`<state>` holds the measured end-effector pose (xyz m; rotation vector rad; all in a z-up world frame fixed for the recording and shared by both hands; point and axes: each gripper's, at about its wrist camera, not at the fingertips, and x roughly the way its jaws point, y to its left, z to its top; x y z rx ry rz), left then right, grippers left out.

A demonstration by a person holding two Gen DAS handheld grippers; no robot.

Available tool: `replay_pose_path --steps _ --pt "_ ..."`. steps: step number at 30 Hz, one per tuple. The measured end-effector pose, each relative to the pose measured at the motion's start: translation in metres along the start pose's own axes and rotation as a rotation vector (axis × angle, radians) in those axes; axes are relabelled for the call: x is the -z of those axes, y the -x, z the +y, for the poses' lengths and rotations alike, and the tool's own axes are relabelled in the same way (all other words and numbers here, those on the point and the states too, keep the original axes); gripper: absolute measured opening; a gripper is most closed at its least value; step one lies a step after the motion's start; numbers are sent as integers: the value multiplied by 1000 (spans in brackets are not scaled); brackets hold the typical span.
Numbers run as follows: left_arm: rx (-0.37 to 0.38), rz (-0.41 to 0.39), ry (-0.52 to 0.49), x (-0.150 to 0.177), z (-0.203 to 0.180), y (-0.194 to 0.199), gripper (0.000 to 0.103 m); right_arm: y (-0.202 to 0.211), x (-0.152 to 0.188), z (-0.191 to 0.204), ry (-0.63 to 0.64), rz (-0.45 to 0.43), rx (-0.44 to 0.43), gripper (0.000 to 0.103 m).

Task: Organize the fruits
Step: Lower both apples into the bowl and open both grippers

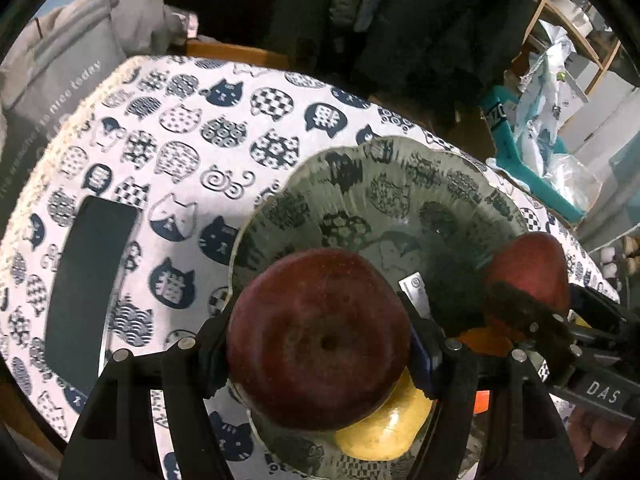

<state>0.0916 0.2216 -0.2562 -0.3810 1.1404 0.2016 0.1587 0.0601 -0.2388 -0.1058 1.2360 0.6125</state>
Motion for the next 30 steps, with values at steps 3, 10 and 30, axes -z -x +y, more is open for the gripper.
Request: replay_pose_path --steps 3,10,30 --pt "-17 1 -37 1 -6 -3 72 -4 0 0 0 5 2 77" --pt "-9 19 -22 0 -6 -6 72 -8 -2 -2 -13 13 -8 77" --pt "-5 6 -38 11 -7 21 92 -2 -8 -4 -68 9 -62 82"
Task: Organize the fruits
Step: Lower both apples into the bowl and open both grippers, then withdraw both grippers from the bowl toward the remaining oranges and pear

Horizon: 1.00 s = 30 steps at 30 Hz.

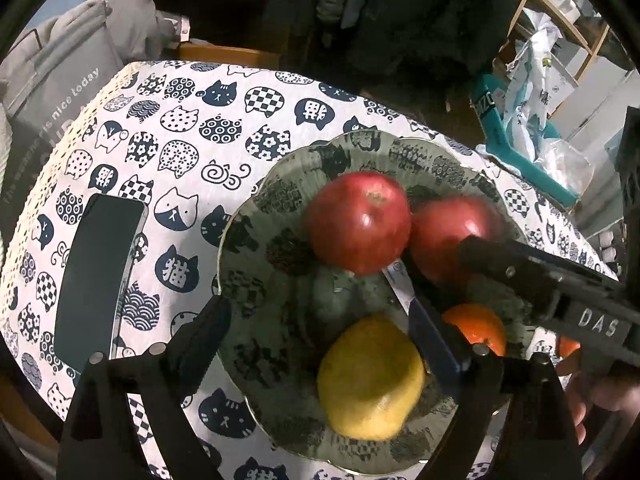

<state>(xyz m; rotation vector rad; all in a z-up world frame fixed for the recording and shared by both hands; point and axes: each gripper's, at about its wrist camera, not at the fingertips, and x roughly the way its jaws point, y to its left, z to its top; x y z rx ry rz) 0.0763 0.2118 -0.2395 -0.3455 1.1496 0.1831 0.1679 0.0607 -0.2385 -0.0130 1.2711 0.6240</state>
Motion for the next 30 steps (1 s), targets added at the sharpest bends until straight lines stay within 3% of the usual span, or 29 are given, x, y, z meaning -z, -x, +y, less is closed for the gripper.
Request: replay_pose_path --steps 10,25,30 --pt "20 -73 -24 2 -16 40 92 43 -1 2 15 -89 51 82" --pt "98 -181 -92 10 -60 101 92 135 19 -10 91 -220 252 82" --pt "110 -209 -119 15 -77 117 92 161 32 -27 73 -238 273 82"
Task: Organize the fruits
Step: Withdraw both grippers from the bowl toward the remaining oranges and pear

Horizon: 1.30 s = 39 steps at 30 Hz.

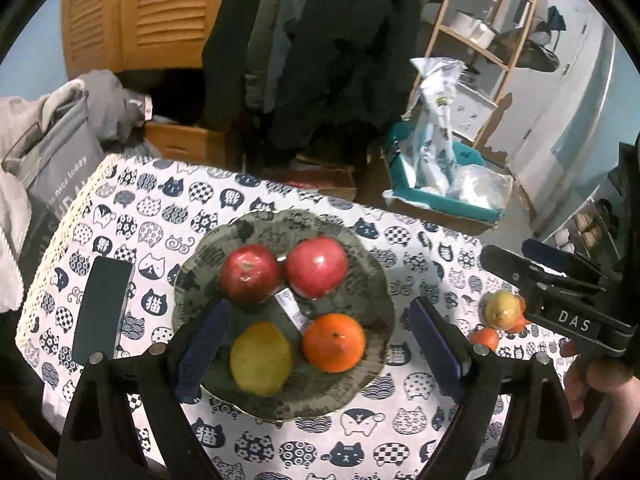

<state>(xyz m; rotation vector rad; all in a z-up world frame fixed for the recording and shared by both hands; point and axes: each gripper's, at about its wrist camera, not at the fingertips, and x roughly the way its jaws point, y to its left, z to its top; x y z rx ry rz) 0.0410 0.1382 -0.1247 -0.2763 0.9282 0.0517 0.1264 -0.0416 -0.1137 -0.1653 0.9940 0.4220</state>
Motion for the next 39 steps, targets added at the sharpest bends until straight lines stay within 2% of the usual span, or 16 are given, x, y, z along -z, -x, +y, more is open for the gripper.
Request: replay_pose_path --steps 5,11,17,27,39 --pt "18 -23 -29 1 -21 13 93 26 13 -26 -28 -24 25 86" --pt "33 -43 -79 4 -48 23 99 52 32 -57 -57 -40 61 86" --pt "49 -42 -122 8 -75 25 100 72 51 -88 -88 -39 102 86" --pt "64 -3 -197 15 -120 10 100 96 81 -144 -164 -38 165 86" --pt "76 55 -279 23 -169 -22 100 99 110 -194 -253 -9 204 87"
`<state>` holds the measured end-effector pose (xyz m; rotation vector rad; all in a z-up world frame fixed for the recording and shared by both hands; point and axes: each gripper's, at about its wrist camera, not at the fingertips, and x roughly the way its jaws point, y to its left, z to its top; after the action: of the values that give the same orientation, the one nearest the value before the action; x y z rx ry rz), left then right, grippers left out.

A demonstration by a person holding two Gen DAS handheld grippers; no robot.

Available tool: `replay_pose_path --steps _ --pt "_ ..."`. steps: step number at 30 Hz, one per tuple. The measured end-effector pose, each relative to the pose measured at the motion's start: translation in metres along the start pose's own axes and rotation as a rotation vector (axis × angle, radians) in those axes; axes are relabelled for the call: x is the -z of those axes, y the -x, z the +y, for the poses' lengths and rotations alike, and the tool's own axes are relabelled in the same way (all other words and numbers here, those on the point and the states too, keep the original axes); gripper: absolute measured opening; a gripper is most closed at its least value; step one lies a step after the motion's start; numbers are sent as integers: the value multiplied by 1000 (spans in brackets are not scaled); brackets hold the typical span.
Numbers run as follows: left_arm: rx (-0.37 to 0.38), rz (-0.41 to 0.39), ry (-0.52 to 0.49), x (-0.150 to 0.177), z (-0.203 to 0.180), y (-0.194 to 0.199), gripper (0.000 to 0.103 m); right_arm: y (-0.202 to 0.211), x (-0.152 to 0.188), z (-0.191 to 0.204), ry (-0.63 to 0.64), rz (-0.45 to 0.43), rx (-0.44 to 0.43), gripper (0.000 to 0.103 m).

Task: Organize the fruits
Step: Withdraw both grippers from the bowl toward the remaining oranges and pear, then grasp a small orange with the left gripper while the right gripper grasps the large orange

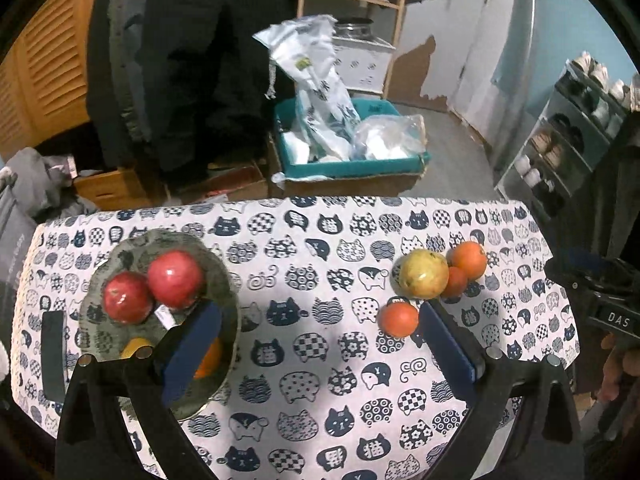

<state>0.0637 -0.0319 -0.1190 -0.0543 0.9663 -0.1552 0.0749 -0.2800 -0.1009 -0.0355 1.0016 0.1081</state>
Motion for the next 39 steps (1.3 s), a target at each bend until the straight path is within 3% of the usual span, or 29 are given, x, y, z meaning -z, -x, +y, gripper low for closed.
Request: replay_pose_path --steps 20,31,39 --pt "15 200 -79 14 -62 -105 100 -49 33 -62 -105 123 45 87" --pt "31 298 -84 28 -76 -150 100 -76 43 -71 -128 183 43 87" --pt "36 327 -85 31 -81 -171 100 -92 45 -73 -150 214 33 87"
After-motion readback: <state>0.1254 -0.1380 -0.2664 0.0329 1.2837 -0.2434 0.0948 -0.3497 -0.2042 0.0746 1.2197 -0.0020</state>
